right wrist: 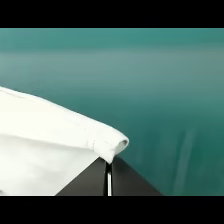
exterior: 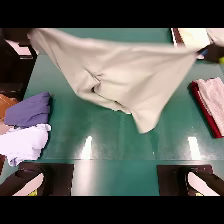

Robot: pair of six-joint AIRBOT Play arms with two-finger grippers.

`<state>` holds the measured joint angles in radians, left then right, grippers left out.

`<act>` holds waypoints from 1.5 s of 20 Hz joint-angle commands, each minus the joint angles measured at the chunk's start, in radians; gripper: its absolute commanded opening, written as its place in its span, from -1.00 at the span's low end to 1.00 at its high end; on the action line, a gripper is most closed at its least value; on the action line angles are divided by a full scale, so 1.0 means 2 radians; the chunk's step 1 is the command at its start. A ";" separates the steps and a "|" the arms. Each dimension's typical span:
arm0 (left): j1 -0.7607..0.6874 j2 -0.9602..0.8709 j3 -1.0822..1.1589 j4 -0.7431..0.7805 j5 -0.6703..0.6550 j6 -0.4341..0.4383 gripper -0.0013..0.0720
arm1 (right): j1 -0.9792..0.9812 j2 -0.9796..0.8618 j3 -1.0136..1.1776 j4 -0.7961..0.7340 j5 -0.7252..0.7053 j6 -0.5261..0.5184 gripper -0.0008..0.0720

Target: Fold the shirts.

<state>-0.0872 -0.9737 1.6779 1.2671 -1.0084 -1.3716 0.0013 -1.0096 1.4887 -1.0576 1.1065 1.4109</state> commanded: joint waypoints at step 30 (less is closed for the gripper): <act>0.000 -0.380 0.109 0.014 -0.053 -0.021 -0.41 | 0.001 -0.361 0.210 -0.091 0.111 0.039 -0.89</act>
<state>-0.0875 -1.6493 1.8969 1.2995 -1.1130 -1.4162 -0.0185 -1.6268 1.8389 -1.2465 1.3350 1.4864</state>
